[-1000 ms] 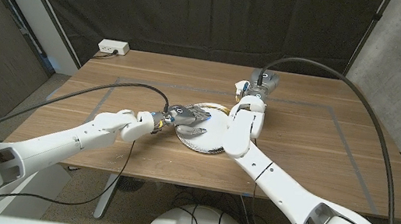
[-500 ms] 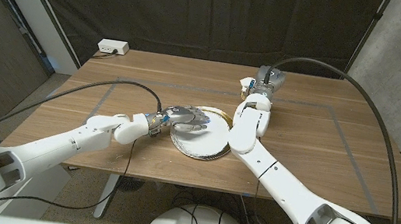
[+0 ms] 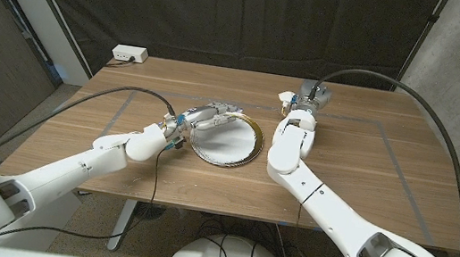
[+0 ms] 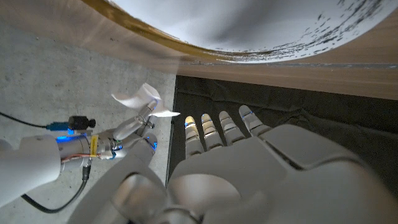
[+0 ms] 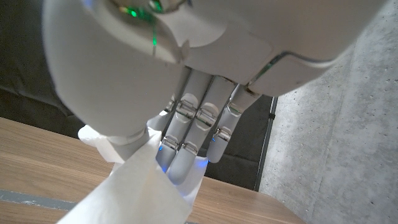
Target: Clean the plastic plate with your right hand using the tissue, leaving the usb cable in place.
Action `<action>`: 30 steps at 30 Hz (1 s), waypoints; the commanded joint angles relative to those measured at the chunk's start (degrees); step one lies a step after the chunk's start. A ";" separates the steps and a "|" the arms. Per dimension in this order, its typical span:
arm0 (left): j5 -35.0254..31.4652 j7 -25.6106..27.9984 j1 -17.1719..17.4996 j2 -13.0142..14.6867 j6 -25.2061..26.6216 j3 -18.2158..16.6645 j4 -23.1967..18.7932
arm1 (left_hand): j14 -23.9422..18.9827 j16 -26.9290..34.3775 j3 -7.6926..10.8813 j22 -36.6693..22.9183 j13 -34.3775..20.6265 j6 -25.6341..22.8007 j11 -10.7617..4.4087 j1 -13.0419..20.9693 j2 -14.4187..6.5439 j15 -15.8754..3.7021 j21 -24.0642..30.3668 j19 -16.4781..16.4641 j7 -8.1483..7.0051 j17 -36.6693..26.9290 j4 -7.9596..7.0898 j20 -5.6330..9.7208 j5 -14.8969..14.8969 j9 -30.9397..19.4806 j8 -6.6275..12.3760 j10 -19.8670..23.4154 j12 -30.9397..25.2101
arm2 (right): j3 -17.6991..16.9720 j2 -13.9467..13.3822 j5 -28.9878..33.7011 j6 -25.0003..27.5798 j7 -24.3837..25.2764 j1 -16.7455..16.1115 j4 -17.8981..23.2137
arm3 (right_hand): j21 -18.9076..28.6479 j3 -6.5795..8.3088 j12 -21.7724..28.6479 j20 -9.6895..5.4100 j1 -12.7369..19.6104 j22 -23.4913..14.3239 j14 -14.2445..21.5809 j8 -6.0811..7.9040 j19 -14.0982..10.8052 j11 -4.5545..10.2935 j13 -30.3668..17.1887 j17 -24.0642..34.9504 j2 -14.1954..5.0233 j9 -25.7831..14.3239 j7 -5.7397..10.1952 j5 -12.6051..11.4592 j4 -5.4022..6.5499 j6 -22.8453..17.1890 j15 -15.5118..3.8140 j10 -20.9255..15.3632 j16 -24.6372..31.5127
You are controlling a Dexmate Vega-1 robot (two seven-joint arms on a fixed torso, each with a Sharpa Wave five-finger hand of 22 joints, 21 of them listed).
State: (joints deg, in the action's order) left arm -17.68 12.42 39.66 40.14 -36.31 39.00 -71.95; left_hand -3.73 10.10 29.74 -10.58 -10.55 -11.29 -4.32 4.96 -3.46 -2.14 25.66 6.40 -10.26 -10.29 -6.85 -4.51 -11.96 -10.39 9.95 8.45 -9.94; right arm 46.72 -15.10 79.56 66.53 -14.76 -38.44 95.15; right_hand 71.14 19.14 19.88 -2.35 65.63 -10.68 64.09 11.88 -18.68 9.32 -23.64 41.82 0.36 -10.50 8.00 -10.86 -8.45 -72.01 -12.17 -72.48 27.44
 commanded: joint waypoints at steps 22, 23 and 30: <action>40.18 -19.40 7.09 -5.31 4.08 -11.21 -5.61 | 4.25 0.30 -1.79 -0.24 -0.09 9.88 0.45 -0.56 3.50 -1.18 -1.89 1.52 -1.60 -0.33 0.86 0.10 0.34 -0.26 -0.11 -7.46 -0.43 | 7.02 -7.62 -32.52 13.24 13.14 7.86 2.81 | 0.78 1.16 -1.90 -7.81 -0.98 0.17 -1.06 -0.53 0.79 -0.02 -0.90 -0.52 -0.88 -0.61 0.49 -0.26 0.38 2.33 -1.42 2.05 -2.38; 41.66 -20.24 7.32 -5.19 4.82 -11.50 -6.15 | 4.25 0.31 -1.80 -0.24 -0.09 9.91 0.43 -0.56 3.50 -1.19 -1.90 1.50 -1.58 -0.33 0.85 0.10 0.34 -0.26 -0.09 -7.54 -0.42 | 6.24 -7.53 -34.22 13.45 13.31 7.75 2.82 | 0.83 1.34 -2.28 -7.52 -1.11 0.20 -1.32 -0.70 0.93 0.30 -1.05 -0.74 -1.20 -0.70 0.72 -0.26 0.46 3.34 -1.41 2.64 -2.82; 43.89 -21.52 7.93 -5.38 5.74 -12.69 -6.99 | 4.24 0.43 -1.89 -0.25 -0.08 10.48 0.57 -0.65 3.49 -1.28 -2.00 1.45 -1.44 -0.33 0.78 0.16 0.31 -0.26 -0.02 -7.76 -0.53 | 3.55 -5.94 -33.30 13.45 9.86 6.84 1.02 | 0.81 1.92 -3.56 -7.04 -1.60 0.39 -3.14 -0.80 1.17 0.17 -0.97 -2.55 -1.98 -0.89 0.71 -0.24 0.64 5.47 -1.40 4.23 -5.24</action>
State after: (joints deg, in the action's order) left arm 20.22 -5.70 46.39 35.29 -32.60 28.48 -77.36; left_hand 0.14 10.11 27.90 -10.60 -10.54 -1.25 -3.69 4.42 -0.22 -1.72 23.71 7.41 -11.60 -10.55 -6.01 -4.11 -11.52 -10.55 9.73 0.98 -10.18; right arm 52.18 -21.66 50.56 78.00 -3.85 -31.99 97.47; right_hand 71.68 20.49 16.71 -2.26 64.13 -10.29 61.51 11.40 -17.55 9.54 -24.64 39.69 -1.15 -11.15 8.67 -10.85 -7.79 -67.35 -10.85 -68.98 22.79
